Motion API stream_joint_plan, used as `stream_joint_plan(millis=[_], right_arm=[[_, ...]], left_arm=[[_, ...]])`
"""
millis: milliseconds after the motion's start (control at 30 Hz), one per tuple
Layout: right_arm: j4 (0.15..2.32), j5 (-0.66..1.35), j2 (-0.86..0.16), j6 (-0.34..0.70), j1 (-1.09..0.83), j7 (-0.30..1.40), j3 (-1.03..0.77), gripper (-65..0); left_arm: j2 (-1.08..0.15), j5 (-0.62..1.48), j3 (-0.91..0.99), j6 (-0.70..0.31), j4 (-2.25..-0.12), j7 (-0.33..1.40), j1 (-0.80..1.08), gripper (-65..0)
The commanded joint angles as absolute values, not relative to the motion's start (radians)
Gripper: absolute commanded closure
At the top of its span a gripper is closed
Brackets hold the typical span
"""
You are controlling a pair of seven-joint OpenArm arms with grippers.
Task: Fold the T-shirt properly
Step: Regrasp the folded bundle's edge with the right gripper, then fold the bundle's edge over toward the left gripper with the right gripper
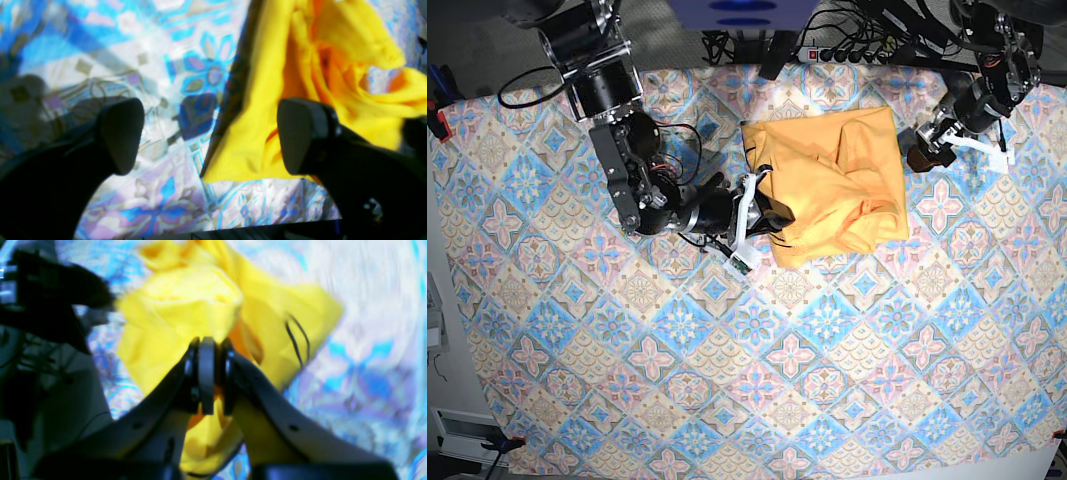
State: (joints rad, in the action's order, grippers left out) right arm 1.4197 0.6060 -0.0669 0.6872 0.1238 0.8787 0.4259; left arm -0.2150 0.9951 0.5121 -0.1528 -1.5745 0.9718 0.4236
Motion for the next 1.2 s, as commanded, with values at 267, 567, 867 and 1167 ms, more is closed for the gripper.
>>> stream_joint_plan(millis=[267, 567, 867, 1167], right_arm=[[1.653, 0.605, -0.081, 0.698, 0.176, 0.915, 0.716, -3.5], [1.624, 0.596, -0.044, 0.698, 0.355, 0.938, 1.038, -3.8], [1.524, 0.555, -0.012, 0.698, 0.392, 0.931, 1.076, -22.8], [1.517, 0.412, -0.013, 0.698, 0.262, 0.915, 0.690, -20.2]], left_arm=[[-0.229, 1.013, 0.544, -0.160, -1.586, 0.961, 0.414, -63.0], [-0.226, 1.052, 0.621, -0.160, -1.589, 0.963, 0.421, -63.0], [-0.228, 1.106, 0.662, -0.160, -1.589, 0.964, 0.424, -63.0], [-0.226, 1.106, 0.668, -0.160, -1.589, 0.964, 0.437, -63.0]])
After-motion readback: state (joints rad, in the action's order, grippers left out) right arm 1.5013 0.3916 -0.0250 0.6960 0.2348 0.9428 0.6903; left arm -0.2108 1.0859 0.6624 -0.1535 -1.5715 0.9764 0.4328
